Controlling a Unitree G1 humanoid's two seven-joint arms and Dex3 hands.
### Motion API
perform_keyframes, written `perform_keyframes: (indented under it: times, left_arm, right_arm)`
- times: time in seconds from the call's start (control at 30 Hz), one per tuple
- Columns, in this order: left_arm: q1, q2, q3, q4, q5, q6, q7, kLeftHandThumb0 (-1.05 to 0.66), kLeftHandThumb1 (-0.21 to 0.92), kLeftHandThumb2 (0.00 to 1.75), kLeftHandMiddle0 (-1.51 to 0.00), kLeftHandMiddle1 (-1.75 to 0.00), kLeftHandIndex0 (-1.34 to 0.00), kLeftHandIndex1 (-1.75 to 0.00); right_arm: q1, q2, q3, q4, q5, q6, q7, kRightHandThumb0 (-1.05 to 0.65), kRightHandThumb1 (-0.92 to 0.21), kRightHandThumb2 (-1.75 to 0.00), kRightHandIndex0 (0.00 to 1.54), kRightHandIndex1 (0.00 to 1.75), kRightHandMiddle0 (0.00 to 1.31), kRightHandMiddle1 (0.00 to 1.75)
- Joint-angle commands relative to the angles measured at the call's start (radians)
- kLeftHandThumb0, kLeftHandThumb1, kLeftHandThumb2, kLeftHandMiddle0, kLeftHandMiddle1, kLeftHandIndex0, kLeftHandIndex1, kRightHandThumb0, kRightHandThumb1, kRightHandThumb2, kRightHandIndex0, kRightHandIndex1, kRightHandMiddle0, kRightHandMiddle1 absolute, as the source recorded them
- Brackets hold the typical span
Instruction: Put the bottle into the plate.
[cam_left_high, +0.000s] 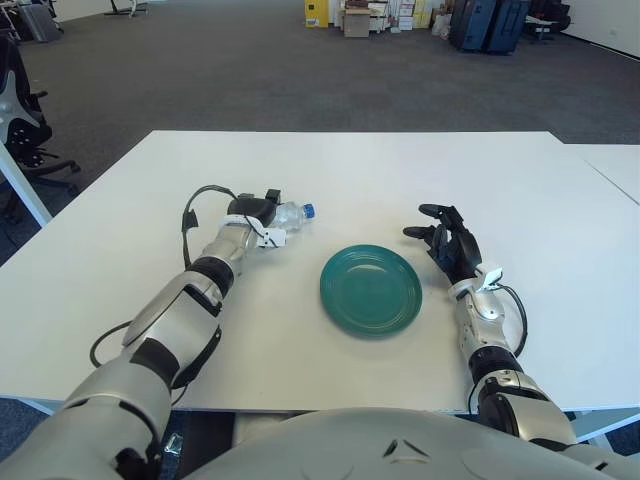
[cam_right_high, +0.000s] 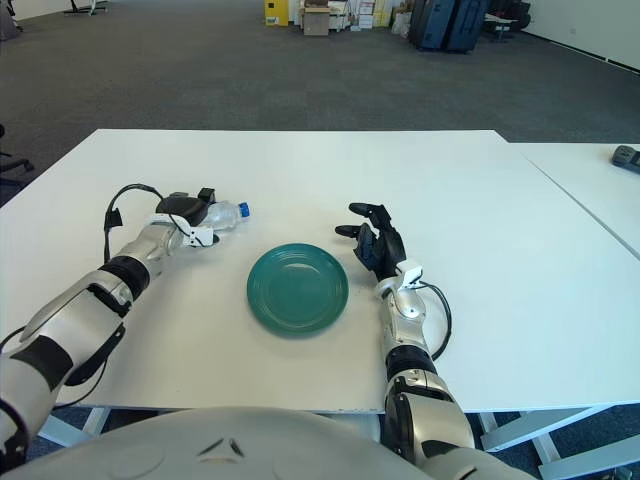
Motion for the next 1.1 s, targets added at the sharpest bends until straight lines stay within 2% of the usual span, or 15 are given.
perform_keyframes:
  times: [0.0, 0.13, 0.37, 0.63, 1.07]
  left_arm:
    - [0.02, 0.033, -0.022, 0.018, -0.003, -0.128, -0.04, -0.48, 0.37, 1.2, -0.81, -1.75, -0.56, -1.73]
    - [0.031, 0.05, 0.004, 0.025, -0.041, -0.243, -0.004, -0.47, 0.32, 1.3, -0.96, -1.75, -0.61, -1.74]
    - [0.042, 0.062, 0.035, 0.04, -0.086, -0.357, 0.007, -0.47, 0.3, 1.33, -1.08, -1.75, -0.62, -1.75]
    - [0.055, 0.073, 0.07, 0.035, -0.12, -0.434, 0.017, -0.47, 0.3, 1.33, -1.12, -1.75, -0.61, -1.75]
    - [0.082, 0.078, 0.139, -0.038, -0.188, -0.541, 0.026, -0.45, 0.35, 1.27, -1.1, -1.75, -0.58, -1.75]
  right_arm:
    - [0.175, 0.02, -0.032, 0.108, 0.043, -0.02, -0.003, -0.79, -0.92, -0.84, 0.58, 0.84, 0.21, 1.15]
    - [0.176, 0.019, -0.032, 0.106, 0.041, -0.021, -0.005, -0.79, -0.92, -0.84, 0.58, 0.84, 0.2, 1.15]
    - [0.177, 0.015, -0.032, 0.103, 0.037, -0.02, -0.011, -0.8, -0.92, -0.85, 0.58, 0.83, 0.2, 1.14]
    - [0.178, 0.016, -0.03, 0.095, 0.035, -0.018, -0.021, -0.8, -0.92, -0.85, 0.59, 0.84, 0.2, 1.15]
    - [0.175, 0.014, -0.029, 0.099, 0.036, -0.008, -0.023, -0.81, -0.92, -0.85, 0.58, 0.83, 0.21, 1.15]
